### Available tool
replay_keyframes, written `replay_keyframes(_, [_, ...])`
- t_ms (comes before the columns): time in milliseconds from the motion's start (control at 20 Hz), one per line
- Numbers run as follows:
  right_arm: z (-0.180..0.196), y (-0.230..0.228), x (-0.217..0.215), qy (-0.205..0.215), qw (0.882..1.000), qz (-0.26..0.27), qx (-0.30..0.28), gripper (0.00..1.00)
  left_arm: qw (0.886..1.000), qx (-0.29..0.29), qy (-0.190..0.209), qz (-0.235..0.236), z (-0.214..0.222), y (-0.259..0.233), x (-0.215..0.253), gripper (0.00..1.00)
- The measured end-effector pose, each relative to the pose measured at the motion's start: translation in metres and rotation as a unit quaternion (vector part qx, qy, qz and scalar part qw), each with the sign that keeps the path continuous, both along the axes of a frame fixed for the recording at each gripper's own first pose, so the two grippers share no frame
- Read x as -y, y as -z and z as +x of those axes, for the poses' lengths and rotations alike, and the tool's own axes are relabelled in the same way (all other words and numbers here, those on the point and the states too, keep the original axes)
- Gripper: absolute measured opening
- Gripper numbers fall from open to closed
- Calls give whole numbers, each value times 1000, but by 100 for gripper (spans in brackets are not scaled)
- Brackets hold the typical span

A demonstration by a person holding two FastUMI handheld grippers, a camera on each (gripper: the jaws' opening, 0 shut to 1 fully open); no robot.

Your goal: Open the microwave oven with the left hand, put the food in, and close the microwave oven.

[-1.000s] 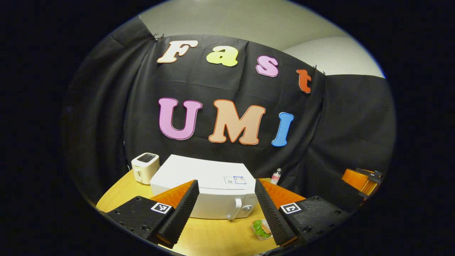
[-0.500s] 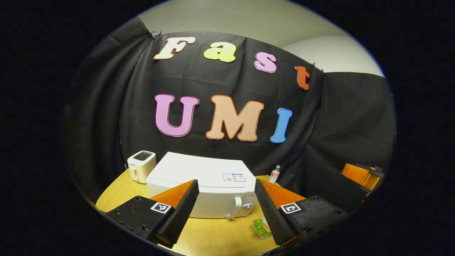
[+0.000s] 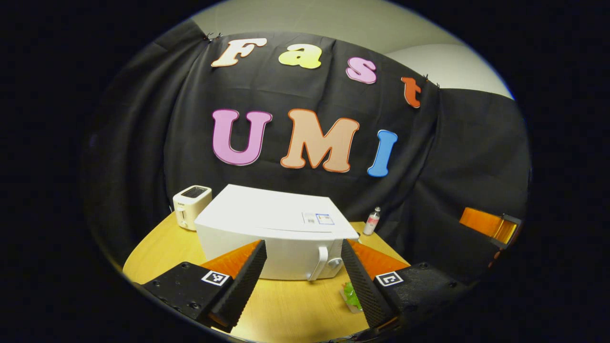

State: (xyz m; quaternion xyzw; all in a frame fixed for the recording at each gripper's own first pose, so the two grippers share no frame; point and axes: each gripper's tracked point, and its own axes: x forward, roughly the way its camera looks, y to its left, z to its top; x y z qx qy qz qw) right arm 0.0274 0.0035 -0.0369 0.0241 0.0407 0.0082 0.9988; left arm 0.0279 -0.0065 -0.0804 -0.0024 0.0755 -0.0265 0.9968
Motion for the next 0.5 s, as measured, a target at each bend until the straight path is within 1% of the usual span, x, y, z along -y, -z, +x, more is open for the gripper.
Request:
replay_keyframes(50, [0, 3, -1, -3, 1000, 0, -3, 92, 1000, -13, -2, 1, 0, 11, -2, 92])
replay_keyframes(100, [1, 7, 0, -3, 1000, 0, -6, 92, 1000, -26, -3, 2, -1, 23, -2, 96])
replay_keyframes(200, [0, 13, 2, -1, 1000, 1, -14, 92, 999, -50, -2, 1, 1, 44, -2, 96])
replay_keyframes(250, [-1, 15, 4, 2, 1000, 1, -17, 98, 998, -64, -1, 0, 3, 57, -1, 96])
replay_keyframes(300, [-1, 17, 6, 4, 1000, 2, -19, 92, 997, -78, 2, -1, 6, 68, 1, 96])
replay_keyframes(450, [-5, 21, 15, 17, 1000, 2, -24, 92, 991, -132, 10, -9, 17, 109, 7, 95])
replay_keyframes(500, [-6, 24, 20, 22, 999, 1, -25, 98, 989, -147, 12, -15, 22, 120, 10, 95])
